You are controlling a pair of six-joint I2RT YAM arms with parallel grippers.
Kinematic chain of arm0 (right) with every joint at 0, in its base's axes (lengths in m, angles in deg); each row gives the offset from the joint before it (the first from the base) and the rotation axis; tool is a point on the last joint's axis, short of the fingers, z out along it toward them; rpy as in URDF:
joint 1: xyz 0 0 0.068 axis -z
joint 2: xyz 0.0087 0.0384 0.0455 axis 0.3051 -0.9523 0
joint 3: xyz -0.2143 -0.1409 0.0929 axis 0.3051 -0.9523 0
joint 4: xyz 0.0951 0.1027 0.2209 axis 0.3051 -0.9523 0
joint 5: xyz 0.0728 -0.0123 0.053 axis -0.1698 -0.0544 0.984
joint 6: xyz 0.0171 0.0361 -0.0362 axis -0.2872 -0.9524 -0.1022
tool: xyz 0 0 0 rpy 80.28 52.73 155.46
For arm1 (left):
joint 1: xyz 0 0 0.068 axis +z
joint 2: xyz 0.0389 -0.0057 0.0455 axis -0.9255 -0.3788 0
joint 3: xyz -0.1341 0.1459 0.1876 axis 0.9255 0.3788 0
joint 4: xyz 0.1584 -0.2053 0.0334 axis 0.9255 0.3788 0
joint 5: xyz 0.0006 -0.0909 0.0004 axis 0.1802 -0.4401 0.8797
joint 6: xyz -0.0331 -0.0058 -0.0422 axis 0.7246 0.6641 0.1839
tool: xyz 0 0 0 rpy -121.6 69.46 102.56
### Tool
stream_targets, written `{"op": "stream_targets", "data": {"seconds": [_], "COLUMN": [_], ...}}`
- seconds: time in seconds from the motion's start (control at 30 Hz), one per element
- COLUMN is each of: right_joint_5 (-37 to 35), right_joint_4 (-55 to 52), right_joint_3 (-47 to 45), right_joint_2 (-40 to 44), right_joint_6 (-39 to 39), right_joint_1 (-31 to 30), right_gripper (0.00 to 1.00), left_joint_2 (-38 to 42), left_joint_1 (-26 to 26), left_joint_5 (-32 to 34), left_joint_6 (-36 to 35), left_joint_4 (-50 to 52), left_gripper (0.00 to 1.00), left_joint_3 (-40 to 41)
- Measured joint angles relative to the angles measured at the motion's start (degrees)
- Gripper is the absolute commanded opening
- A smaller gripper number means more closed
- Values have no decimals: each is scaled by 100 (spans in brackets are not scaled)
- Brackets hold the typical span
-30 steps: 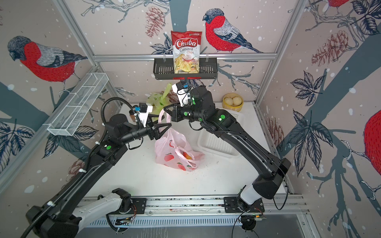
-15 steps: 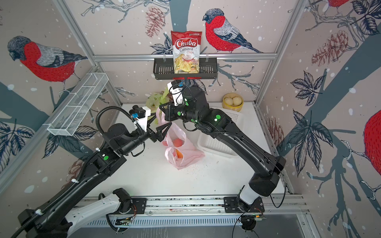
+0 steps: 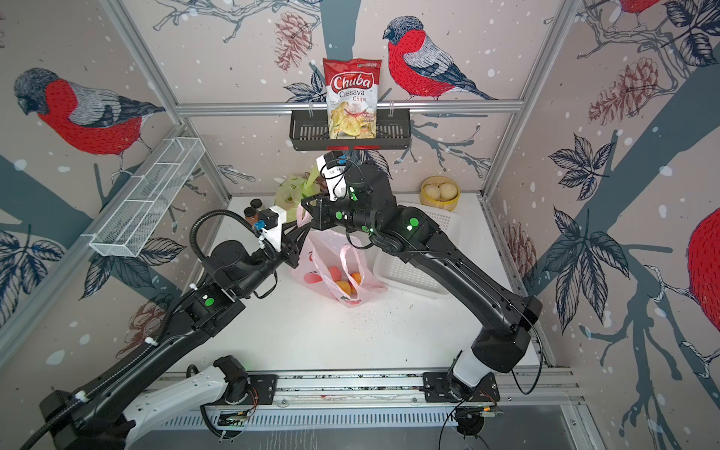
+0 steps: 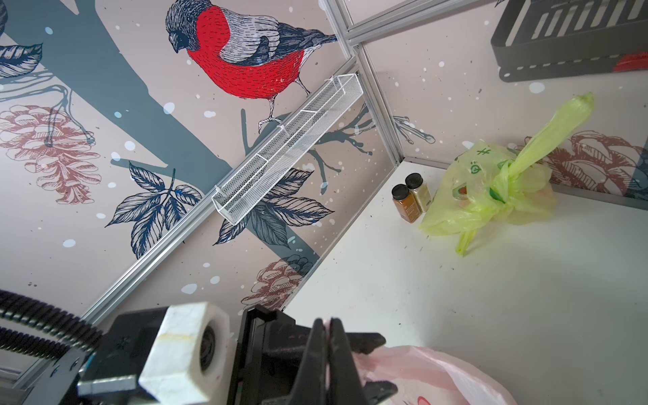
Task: Place the peach into a plastic bag & tie a knot
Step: Adjust the plastic bag at the center of the board.
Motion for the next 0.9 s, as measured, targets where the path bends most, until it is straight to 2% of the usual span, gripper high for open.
{"op": "stream_targets", "data": {"seconds": [0.07, 0.13, 0.17, 0.33, 0.37, 0.5, 0.57, 0.6, 0.7, 0.9], "right_joint_5": [0, 4, 20, 120, 175, 170, 101, 109, 118, 555], "right_joint_4": [-4, -17, -31, -48, -52, -127, -175, -197, -201, -101], "right_joint_3": [-4, -31, -48, -164, -205, -442, -721, -890, -1563, -2538], "right_joint_2": [4, 26, 39, 120, 157, 433, 758, 940, 1611, 2653], "right_joint_6": [0, 0, 0, 2, 7, 262, 573, 730, 1252, 2059], "right_joint_1": [26, 59, 66, 153, 197, 361, 385, 389, 398, 398], "right_gripper": [0, 0, 0, 1, 9, 60, 79, 86, 100, 100], "left_joint_2": [-2, -4, -17, -42, -44, -192, -345, -435, -588, -684], "left_joint_1": [0, 0, 0, 0, 0, 59, 188, 262, 476, 702], "left_joint_5": [-13, -105, -116, -205, -260, -297, -409, -411, -577, -887], "left_joint_6": [-2, 4, 2, -13, 11, 111, 136, 181, 267, 400], "left_joint_4": [2, -2, -4, -33, -46, -31, 52, 87, 219, 269], "left_gripper": [13, 2, 0, 0, 0, 0, 0, 0, 0, 0], "left_joint_3": [35, 63, 68, 96, 105, 2, -107, -155, -223, -378]}}
